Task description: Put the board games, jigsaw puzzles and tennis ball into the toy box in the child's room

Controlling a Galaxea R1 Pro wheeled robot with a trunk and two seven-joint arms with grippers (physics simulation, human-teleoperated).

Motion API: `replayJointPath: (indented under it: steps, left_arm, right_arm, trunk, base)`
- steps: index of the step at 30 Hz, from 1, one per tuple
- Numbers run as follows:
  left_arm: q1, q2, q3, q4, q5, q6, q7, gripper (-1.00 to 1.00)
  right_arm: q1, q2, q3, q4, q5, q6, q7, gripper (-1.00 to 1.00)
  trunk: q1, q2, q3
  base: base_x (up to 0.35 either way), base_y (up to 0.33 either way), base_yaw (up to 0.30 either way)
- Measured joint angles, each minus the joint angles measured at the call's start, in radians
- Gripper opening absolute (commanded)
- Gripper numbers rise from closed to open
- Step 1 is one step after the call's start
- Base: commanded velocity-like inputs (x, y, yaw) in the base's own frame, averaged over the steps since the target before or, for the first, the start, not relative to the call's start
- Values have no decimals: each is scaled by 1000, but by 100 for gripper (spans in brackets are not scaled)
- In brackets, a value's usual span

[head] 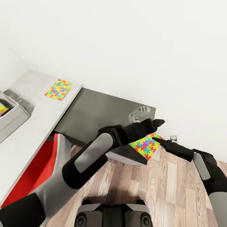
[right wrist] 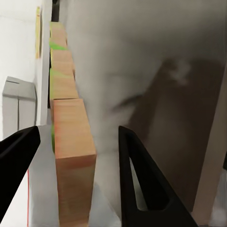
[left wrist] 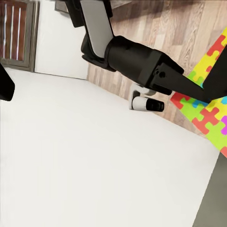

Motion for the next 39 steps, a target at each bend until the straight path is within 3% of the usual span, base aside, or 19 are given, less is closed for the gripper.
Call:
replayJointPath:
  steps: [5,11,15,16,20,23,32,39]
  left_arm:
    - [42,6,42,0,0,3,-147,100]
    - [68,15,69,0,-1,8,-239,100]
    - [101,30,104,0,-3,19,-351,100]
    - [102,30,104,0,-3,19,-352,100]
    - [141,45,152,0,-4,50,-445,100]
    - [162,49,181,0,-4,71,-481,100]
    - [181,54,206,0,-4,90,-527,100]
    - [189,56,210,0,-4,102,-583,100]
  right_arm:
    - [4,-3,0,-15,0,3,-2,-100]
    - [5,-6,-1,-19,0,7,-3,-100]
    - [5,-8,-2,-21,-1,10,-3,-100]
    - [5,-8,-2,-21,-1,10,-3,-100]
    - [6,-11,-4,-23,-2,11,-3,-100]
    - [7,-12,-6,-24,-3,11,-3,-100]
    - [26,-15,-9,-57,-6,28,-2,-100]
    - [81,-15,-13,-190,-10,97,-5,-100]
  trunk:
    - [0,0,6]
    - [0,0,14]
    - [0,0,20]
    - [0,0,22]
    - [0,0,28]
    - [0,0,33]
    - [0,0,48]
    - [0,0,56]
  base:
    - [0,0,-88]
    - [0,0,-83]
    - [0,0,-59]
    - [0,0,-40]
    - [0,0,-24]
    - [0,0,-11]
    - [0,0,-4]
    - [0,0,0]
